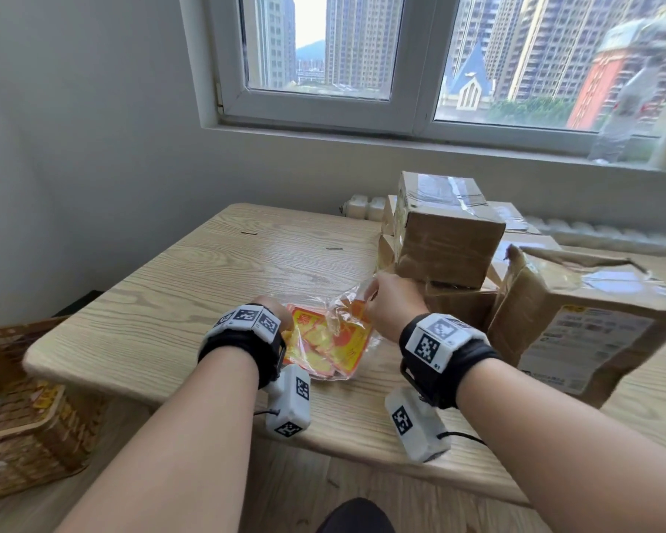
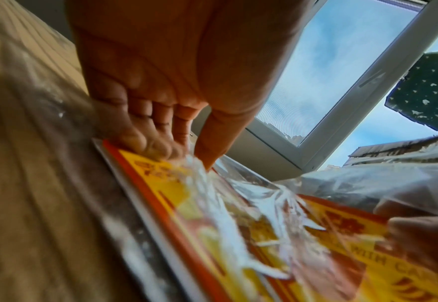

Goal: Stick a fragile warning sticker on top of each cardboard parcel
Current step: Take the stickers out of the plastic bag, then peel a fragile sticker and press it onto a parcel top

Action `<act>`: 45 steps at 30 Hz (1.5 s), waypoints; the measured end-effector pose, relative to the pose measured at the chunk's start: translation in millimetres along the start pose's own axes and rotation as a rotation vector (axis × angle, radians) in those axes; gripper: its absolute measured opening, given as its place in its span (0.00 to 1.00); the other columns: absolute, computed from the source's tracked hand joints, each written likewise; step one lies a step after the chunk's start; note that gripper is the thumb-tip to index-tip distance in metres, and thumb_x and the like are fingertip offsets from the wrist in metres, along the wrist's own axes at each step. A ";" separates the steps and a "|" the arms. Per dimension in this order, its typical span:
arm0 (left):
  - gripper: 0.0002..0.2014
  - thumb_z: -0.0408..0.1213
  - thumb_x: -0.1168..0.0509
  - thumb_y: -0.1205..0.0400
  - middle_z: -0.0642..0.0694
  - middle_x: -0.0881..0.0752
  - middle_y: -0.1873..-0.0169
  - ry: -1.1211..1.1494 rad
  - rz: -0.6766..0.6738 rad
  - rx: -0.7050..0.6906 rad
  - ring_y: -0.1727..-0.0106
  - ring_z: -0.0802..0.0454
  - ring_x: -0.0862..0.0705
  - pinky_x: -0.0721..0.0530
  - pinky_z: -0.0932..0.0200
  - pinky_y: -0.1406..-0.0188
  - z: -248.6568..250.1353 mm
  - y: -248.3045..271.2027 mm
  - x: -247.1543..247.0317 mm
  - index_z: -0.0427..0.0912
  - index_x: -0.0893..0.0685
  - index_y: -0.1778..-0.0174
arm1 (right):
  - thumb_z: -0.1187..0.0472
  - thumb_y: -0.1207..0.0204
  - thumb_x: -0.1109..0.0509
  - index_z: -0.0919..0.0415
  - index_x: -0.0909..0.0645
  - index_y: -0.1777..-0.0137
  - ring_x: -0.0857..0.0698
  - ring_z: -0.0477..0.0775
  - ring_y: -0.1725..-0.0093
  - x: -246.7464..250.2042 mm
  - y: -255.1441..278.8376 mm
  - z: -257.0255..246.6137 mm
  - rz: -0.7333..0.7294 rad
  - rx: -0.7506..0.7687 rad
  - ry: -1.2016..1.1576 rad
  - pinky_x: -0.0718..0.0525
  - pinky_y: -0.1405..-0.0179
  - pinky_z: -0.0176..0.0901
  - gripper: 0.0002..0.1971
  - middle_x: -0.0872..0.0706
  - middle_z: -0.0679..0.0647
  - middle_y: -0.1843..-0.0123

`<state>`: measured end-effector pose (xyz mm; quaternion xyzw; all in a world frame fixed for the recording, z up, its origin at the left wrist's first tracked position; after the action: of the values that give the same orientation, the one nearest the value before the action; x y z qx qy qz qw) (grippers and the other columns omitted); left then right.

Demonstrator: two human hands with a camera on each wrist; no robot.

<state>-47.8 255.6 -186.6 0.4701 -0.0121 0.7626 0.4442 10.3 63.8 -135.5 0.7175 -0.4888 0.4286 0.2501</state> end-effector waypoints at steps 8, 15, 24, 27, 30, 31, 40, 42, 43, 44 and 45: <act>0.16 0.51 0.21 0.36 0.44 0.13 0.57 -0.271 -0.001 -0.049 0.52 0.46 0.14 0.16 0.54 0.45 12.9 38.0 0.5 0.52 0.21 0.78 | 0.61 0.27 0.30 0.54 0.09 0.52 0.13 0.56 0.48 57.5 30.7 -4.6 0.194 -0.006 -0.119 0.15 0.47 0.45 0.09 0.10 0.52 0.49; 0.14 0.44 0.27 0.24 0.41 0.12 0.46 -0.163 0.076 -0.184 0.46 0.44 0.13 0.16 0.54 0.43 53.6 77.6 34.2 0.36 0.13 0.52 | 0.61 0.30 0.31 0.51 0.12 0.59 0.15 0.49 0.54 118.7 59.3 -12.9 0.334 0.067 -0.303 0.18 0.53 0.42 0.07 0.12 0.47 0.59; 0.20 0.56 0.39 0.18 0.48 0.10 0.62 0.694 -0.266 -0.510 0.59 0.54 0.14 0.20 0.59 0.57 124.8 148.2 51.1 0.41 0.13 0.54 | 0.67 0.26 0.27 0.59 0.18 0.57 0.25 0.44 0.73 183.3 73.5 2.6 0.433 0.001 -0.989 0.28 0.73 0.37 0.03 0.13 0.55 0.61; 0.11 0.48 0.34 0.19 0.51 0.09 0.66 0.789 -0.298 -0.603 0.65 0.58 0.12 0.17 0.60 0.58 139.2 155.8 44.7 0.44 0.14 0.56 | 0.66 0.25 0.26 0.61 0.18 0.53 0.28 0.45 0.77 187.1 76.7 18.5 0.426 -0.080 -1.048 0.28 0.77 0.39 0.04 0.13 0.56 0.62; 0.04 0.39 0.31 0.20 0.52 0.09 0.69 0.774 -0.285 -0.644 0.70 0.62 0.13 0.17 0.63 0.63 148.9 159.7 34.9 0.44 0.13 0.54 | 0.67 0.22 0.28 0.61 0.18 0.53 0.28 0.46 0.78 184.8 79.6 31.8 0.408 -0.103 -1.050 0.27 0.78 0.39 0.02 0.12 0.57 0.60; 0.03 0.37 0.30 0.20 0.52 0.09 0.70 0.771 -0.279 -0.645 0.71 0.62 0.13 0.17 0.65 0.65 151.0 159.4 31.8 0.43 0.13 0.54 | 0.67 0.22 0.29 0.61 0.19 0.52 0.28 0.46 0.78 183.4 79.8 35.9 0.400 -0.109 -1.050 0.26 0.77 0.39 0.02 0.12 0.57 0.60; 0.02 0.30 0.32 0.20 0.50 0.12 0.74 0.819 -0.273 -0.674 0.75 0.60 0.15 0.15 0.67 0.73 164.3 161.0 22.8 0.40 0.15 0.56 | 0.65 0.28 0.22 0.58 0.19 0.53 0.22 0.35 0.83 188.3 75.0 54.6 0.326 -0.060 -0.969 0.28 0.83 0.28 0.09 0.10 0.58 0.53; 0.04 0.28 0.34 0.19 0.48 0.11 0.73 0.824 -0.292 -0.676 0.74 0.58 0.14 0.14 0.65 0.72 164.6 162.3 22.1 0.38 0.14 0.54 | 0.68 0.26 0.25 0.60 0.19 0.52 0.21 0.34 0.83 189.1 74.0 55.1 0.313 -0.047 -0.985 0.28 0.84 0.25 0.07 0.10 0.60 0.52; 0.05 0.27 0.35 0.19 0.47 0.11 0.72 0.828 -0.299 -0.678 0.74 0.58 0.14 0.13 0.64 0.72 164.5 163.1 21.4 0.37 0.14 0.53 | 0.68 0.25 0.25 0.61 0.19 0.52 0.18 0.35 0.79 189.0 73.1 55.9 0.316 -0.051 -0.989 0.26 0.83 0.26 0.07 0.10 0.60 0.51; 0.06 0.26 0.35 0.19 0.46 0.10 0.72 0.833 -0.308 -0.679 0.74 0.57 0.13 0.12 0.64 0.71 164.3 163.6 20.7 0.36 0.14 0.53 | 0.68 0.25 0.25 0.60 0.19 0.52 0.14 0.40 0.72 188.5 71.3 57.3 0.322 -0.058 -0.984 0.25 0.80 0.28 0.06 0.09 0.61 0.50; 0.06 0.25 0.36 0.19 0.45 0.10 0.72 0.837 -0.320 -0.681 0.75 0.56 0.13 0.12 0.63 0.71 164.5 164.5 20.0 0.35 0.14 0.54 | 0.67 0.25 0.25 0.59 0.19 0.54 0.11 0.46 0.64 187.9 69.0 58.8 0.329 -0.064 -0.975 0.24 0.77 0.30 0.06 0.09 0.61 0.49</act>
<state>-48.3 97.7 -14.7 -0.0464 -0.0090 0.7602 0.6480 -1.9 -100.8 -7.9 0.7396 -0.6678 0.0628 -0.0555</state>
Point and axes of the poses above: each hand's wrist, its own y-axis away from the middle knuckle, its own x-axis out of the back of the hand, z = x × y, the point moved 3 cm from there along -y, towards the middle knuckle
